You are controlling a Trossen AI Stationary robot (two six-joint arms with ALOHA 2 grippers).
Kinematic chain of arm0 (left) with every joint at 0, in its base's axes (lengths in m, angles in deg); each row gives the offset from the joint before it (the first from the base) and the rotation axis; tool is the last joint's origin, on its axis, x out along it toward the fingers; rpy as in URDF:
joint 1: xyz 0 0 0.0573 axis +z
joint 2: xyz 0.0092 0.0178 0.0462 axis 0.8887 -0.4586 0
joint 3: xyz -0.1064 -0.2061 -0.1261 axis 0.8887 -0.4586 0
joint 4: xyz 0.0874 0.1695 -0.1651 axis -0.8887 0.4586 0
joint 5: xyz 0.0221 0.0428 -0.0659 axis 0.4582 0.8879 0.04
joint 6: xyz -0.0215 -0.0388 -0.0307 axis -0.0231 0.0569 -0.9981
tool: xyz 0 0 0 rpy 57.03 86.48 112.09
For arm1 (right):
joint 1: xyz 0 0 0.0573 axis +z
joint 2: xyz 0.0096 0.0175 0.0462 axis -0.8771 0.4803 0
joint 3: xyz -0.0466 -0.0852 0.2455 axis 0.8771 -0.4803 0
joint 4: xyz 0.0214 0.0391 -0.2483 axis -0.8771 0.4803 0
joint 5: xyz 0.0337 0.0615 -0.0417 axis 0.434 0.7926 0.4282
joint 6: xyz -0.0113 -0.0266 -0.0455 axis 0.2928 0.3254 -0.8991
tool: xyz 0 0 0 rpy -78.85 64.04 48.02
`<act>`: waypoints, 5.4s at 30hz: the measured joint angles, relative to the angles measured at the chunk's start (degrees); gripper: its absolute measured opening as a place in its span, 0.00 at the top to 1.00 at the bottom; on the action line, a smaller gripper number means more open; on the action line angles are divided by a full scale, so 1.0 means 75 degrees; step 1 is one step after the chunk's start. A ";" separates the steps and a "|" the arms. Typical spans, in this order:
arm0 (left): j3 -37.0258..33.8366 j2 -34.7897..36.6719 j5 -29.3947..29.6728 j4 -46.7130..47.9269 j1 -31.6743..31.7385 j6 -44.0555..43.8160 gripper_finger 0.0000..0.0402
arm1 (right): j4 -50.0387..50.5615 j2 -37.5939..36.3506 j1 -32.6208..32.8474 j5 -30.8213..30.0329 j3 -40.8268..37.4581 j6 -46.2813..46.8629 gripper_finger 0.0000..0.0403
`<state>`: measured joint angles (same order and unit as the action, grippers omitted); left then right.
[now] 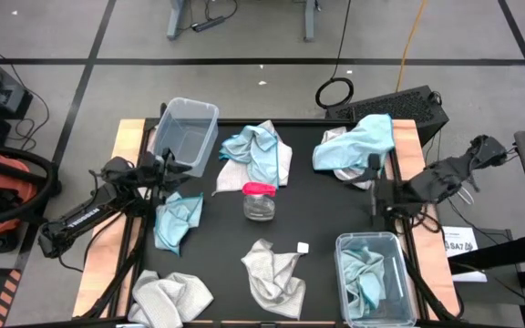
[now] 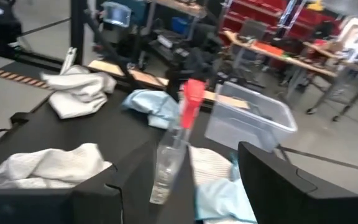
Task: Sort microfiber towel by color & place in baskets
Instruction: Put the bottom right gray towel into the left transparent bin
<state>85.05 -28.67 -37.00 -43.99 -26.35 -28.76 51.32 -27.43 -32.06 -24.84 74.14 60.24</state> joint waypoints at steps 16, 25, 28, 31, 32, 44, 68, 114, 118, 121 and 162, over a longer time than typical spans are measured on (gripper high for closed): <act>0.0000 -0.0001 0.0315 -0.0256 0.0002 -0.0899 0.60 | -0.1334 0.2770 -0.1308 0.2422 0.0000 0.0407 0.46; 0.0000 0.0000 0.0315 -0.0270 0.0000 -0.0954 0.60 | -0.1833 0.4043 -0.1390 0.3693 0.0003 0.0487 0.46; 0.0000 0.0000 0.0315 -0.0270 -0.0015 -0.0956 0.60 | -0.1999 0.4419 -0.1390 0.3756 0.0003 0.0485 0.46; 0.0000 -0.0001 0.0312 -0.0270 -0.0015 -0.0958 0.60 | -0.2168 0.4788 -0.1390 0.3888 0.0003 0.0485 0.46; 0.0000 -0.0001 0.0312 -0.0275 -0.0015 -0.0958 0.60 | -0.2314 0.4918 -0.1390 0.4003 0.0003 0.0509 0.46; 0.0000 0.0000 0.0891 -0.0323 -0.0015 -0.1156 0.60 | -0.2763 0.6589 -0.1384 0.4528 0.0754 0.0498 0.46; 0.0335 -0.0108 0.0437 -0.1072 -0.0403 -0.0436 0.60 | -0.2791 0.9191 -0.1385 0.5244 0.2357 0.0338 0.46; 0.2312 -0.6235 0.2983 -0.2990 -0.5839 0.2469 0.41 | -0.1936 1.0411 -0.0828 0.4592 0.3028 -0.0426 0.38; 0.2698 -0.6677 0.3157 -0.2994 -0.6089 0.2700 0.41 | -0.1742 1.0245 -0.0831 0.4457 0.3002 -0.0623 0.68; 0.2905 -0.6908 0.3249 -0.2989 -0.6229 0.2860 0.41 | -0.1639 1.0206 -0.0836 0.4389 0.2999 -0.0701 0.91; 0.3681 -0.7579 0.4295 -0.3105 -0.7938 0.3877 0.41 | 0.3124 0.3075 0.0120 0.3071 0.3902 -0.0196 0.95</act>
<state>112.66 -85.51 -4.79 -67.28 -85.88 0.32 74.75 -4.37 -31.16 -1.80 103.41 58.77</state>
